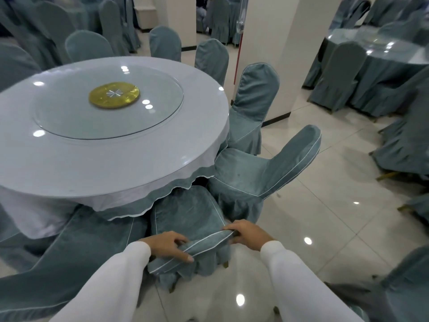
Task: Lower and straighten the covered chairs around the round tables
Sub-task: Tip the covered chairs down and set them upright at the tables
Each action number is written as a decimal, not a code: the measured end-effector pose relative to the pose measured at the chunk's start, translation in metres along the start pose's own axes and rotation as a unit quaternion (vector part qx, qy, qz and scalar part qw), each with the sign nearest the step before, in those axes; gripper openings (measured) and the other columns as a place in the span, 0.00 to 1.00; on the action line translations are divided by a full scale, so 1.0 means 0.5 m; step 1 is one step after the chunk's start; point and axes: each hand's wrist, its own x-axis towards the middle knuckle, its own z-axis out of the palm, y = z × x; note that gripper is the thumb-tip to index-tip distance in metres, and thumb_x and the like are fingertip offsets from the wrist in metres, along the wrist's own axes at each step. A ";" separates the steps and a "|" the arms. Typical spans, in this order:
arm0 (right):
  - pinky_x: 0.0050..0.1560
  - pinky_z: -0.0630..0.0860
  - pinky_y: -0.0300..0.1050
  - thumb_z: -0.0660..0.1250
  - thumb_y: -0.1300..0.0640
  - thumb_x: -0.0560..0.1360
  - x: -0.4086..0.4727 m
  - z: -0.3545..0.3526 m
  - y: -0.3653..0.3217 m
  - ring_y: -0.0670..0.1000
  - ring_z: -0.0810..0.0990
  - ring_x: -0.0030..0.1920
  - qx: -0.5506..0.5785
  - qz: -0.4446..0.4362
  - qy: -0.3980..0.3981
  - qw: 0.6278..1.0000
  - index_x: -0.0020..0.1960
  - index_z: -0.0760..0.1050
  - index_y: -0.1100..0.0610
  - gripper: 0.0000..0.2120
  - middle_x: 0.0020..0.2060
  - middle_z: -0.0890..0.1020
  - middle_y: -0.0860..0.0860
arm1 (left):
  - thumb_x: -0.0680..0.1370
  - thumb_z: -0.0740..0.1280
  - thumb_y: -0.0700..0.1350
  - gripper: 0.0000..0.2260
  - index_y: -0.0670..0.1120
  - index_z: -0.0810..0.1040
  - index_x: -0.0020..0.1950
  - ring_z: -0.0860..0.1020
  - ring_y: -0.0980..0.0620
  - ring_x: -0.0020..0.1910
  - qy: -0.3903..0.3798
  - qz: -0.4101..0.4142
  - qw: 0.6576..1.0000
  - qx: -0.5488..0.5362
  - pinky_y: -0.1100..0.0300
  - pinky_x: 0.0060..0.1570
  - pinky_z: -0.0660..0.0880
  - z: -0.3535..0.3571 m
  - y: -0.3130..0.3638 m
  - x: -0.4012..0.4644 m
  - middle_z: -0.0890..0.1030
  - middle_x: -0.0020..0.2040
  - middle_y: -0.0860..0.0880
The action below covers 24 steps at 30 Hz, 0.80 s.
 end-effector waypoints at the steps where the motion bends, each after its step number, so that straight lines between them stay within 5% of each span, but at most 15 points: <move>1: 0.54 0.72 0.38 0.77 0.44 0.72 0.002 -0.015 -0.001 0.43 0.75 0.51 0.012 0.008 -0.011 1.000 0.64 0.79 0.42 0.21 0.48 0.77 0.38 | 0.65 0.74 0.72 0.32 0.61 0.78 0.66 0.78 0.60 0.59 -0.003 0.000 0.999 -0.036 0.60 0.64 0.74 -0.010 0.009 0.000 0.80 0.61 0.60; 5: 0.62 0.77 0.42 0.76 0.28 0.62 0.017 -0.065 0.010 0.41 0.79 0.57 0.085 0.062 -0.020 0.994 0.63 0.80 0.42 0.34 0.57 0.81 0.39 | 0.68 0.68 0.76 0.25 0.61 0.83 0.55 0.83 0.57 0.52 0.072 0.019 0.988 -0.132 0.59 0.51 0.79 -0.033 0.042 0.019 0.84 0.51 0.60; 8: 0.60 0.77 0.41 0.70 0.25 0.67 0.037 -0.119 0.029 0.41 0.81 0.54 0.104 0.072 0.024 0.992 0.59 0.82 0.43 0.29 0.54 0.84 0.38 | 0.72 0.67 0.70 0.19 0.59 0.83 0.52 0.84 0.56 0.48 0.136 0.044 0.981 -0.133 0.62 0.43 0.78 -0.057 0.073 0.058 0.85 0.48 0.58; 15: 0.63 0.76 0.48 0.67 0.43 0.80 0.103 -0.270 0.181 0.48 0.81 0.57 0.083 0.079 0.060 0.992 0.59 0.82 0.48 0.13 0.57 0.84 0.46 | 0.78 0.68 0.55 0.05 0.57 0.83 0.48 0.82 0.63 0.43 0.227 0.066 0.967 -0.094 0.57 0.54 0.79 -0.113 0.174 0.228 0.84 0.43 0.62; 24: 0.61 0.76 0.42 0.67 0.52 0.82 0.159 -0.472 0.481 0.45 0.80 0.57 0.093 0.060 0.045 0.993 0.59 0.83 0.50 0.09 0.56 0.84 0.46 | 0.78 0.68 0.50 0.04 0.58 0.82 0.48 0.80 0.66 0.46 0.300 0.020 0.948 -0.099 0.68 0.47 0.72 -0.173 0.410 0.438 0.84 0.45 0.61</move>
